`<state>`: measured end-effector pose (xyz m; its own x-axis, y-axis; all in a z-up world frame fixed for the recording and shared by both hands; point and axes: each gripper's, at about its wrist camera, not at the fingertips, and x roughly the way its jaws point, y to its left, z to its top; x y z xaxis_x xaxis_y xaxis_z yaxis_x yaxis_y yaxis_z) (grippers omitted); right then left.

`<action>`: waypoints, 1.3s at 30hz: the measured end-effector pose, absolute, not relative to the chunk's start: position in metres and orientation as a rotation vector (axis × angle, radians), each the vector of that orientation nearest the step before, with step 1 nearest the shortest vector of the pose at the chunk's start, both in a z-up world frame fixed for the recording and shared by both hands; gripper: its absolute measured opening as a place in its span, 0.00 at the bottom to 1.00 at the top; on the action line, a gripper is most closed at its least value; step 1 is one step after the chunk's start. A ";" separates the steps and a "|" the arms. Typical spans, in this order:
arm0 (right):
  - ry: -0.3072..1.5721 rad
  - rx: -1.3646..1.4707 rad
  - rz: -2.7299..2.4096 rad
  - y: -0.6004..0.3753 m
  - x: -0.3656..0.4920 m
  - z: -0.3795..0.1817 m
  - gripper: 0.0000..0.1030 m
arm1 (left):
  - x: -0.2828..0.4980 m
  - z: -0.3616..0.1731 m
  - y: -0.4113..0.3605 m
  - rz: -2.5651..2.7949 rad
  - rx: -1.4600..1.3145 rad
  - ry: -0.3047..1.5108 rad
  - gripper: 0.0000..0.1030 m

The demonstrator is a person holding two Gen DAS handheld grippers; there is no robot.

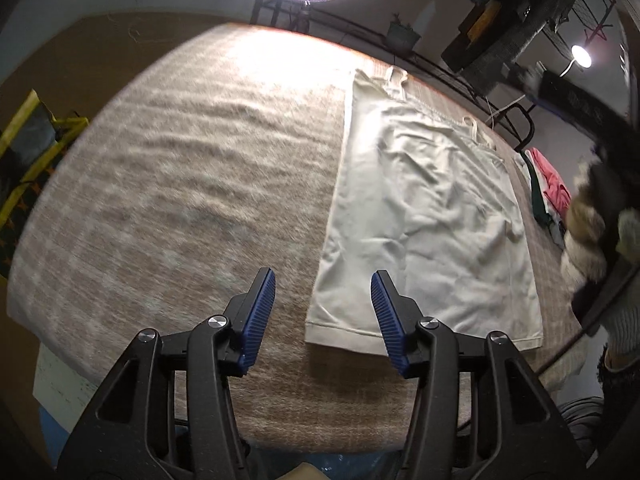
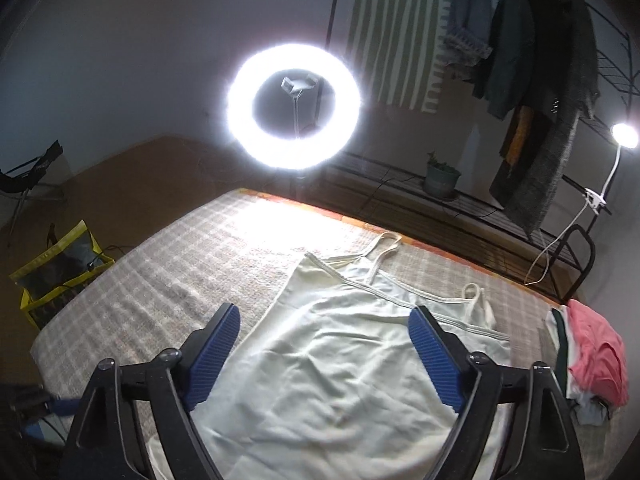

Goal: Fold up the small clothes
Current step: 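Grasp the camisole's side edge with the left gripper while the right grasps near the neckline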

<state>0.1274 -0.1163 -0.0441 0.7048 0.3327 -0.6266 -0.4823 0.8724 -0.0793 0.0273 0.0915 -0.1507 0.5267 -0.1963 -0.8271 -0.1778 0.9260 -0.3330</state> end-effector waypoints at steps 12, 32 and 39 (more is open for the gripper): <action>0.816 -0.183 0.563 -0.073 0.214 -0.074 0.79 | 0.045 -0.194 0.091 0.002 -0.541 1.191 0.44; 1.197 -0.177 0.555 0.008 0.325 -0.182 0.47 | 0.060 -0.201 0.079 -0.035 -0.452 1.183 0.03; 1.234 -0.228 0.552 0.013 0.340 -0.191 0.33 | 0.058 -0.191 0.069 -0.071 -0.428 1.137 0.02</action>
<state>0.3397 0.0130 -0.1905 0.2209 0.2744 -0.9359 -0.5144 0.8480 0.1272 0.0577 0.0686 -0.1910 0.4273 -0.2692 -0.8631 -0.1603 0.9169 -0.3654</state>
